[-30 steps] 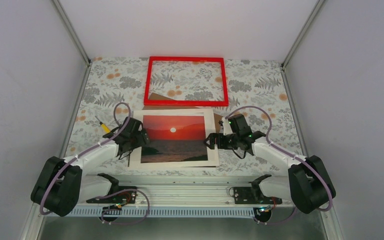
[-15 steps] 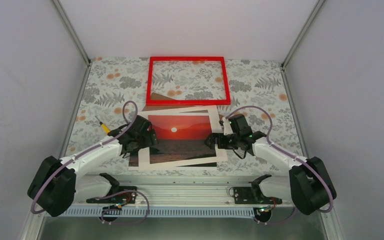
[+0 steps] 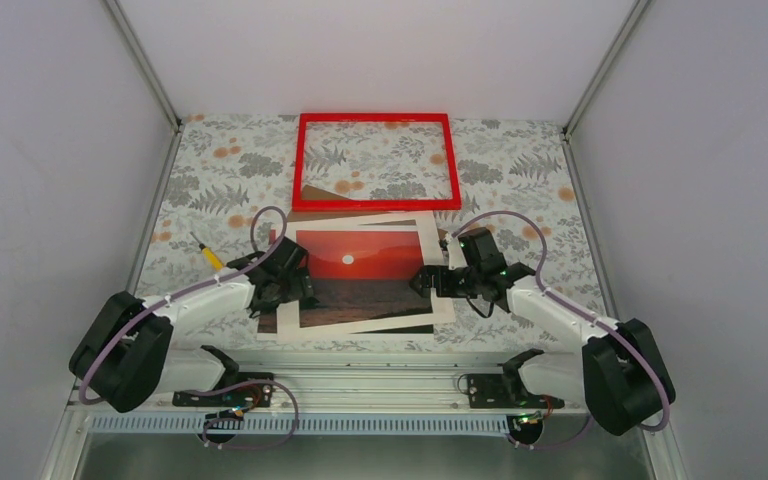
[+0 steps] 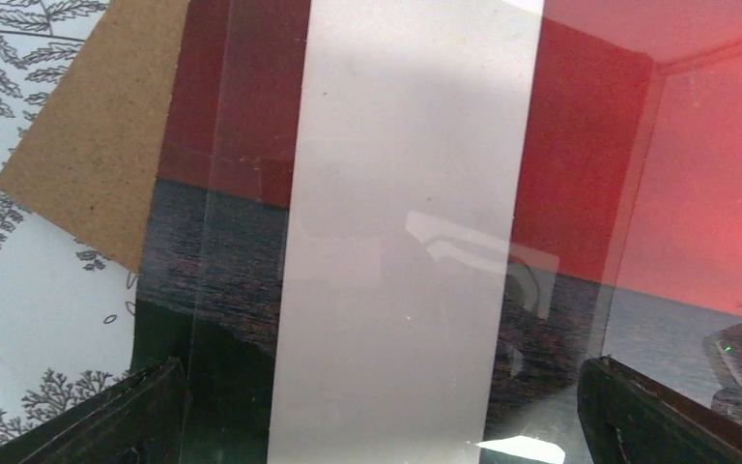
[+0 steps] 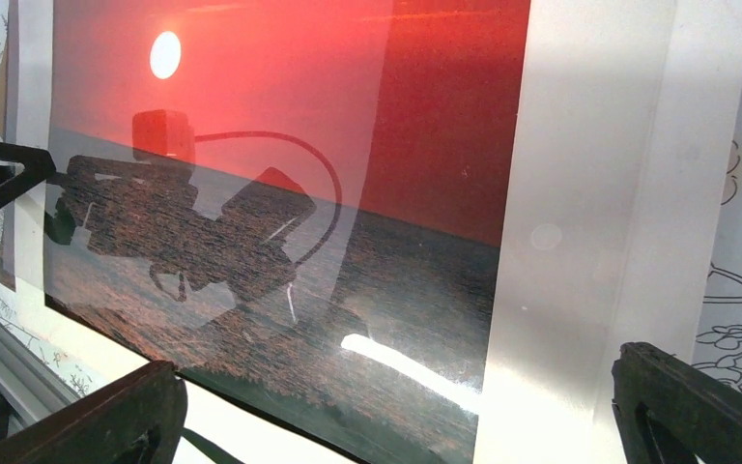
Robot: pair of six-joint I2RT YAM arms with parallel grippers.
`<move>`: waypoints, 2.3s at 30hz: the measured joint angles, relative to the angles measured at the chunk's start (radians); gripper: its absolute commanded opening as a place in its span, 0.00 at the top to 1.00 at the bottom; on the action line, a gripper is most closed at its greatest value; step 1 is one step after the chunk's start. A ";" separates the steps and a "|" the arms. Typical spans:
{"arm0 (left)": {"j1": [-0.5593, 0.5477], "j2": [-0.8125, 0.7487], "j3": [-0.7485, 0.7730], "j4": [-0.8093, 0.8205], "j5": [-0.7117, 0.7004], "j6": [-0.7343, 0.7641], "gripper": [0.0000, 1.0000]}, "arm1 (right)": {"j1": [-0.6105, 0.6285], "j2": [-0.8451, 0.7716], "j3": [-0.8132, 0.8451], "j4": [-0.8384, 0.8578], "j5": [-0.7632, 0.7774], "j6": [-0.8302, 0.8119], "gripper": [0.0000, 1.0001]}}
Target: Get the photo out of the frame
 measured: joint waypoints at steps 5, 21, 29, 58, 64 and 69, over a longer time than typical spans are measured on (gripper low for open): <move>0.000 0.005 -0.003 0.015 0.001 0.006 0.00 | 0.000 -0.011 0.000 -0.004 0.002 0.000 0.00; -0.140 0.068 0.078 0.039 0.066 0.010 0.00 | 0.000 -0.013 0.002 -0.011 0.015 0.000 0.00; -0.209 0.177 0.163 0.082 0.079 0.002 0.00 | 0.000 -0.032 0.010 -0.020 0.038 0.000 0.00; 0.187 -0.297 -0.155 0.147 0.243 0.083 0.00 | 0.000 -0.058 0.023 -0.011 0.021 -0.007 0.01; 0.319 -0.350 -0.249 0.211 0.404 0.113 0.00 | 0.000 -0.058 0.023 -0.006 0.014 -0.007 0.00; 0.338 -0.322 -0.273 0.304 0.509 0.129 0.00 | 0.000 -0.058 0.023 -0.003 0.001 -0.007 0.00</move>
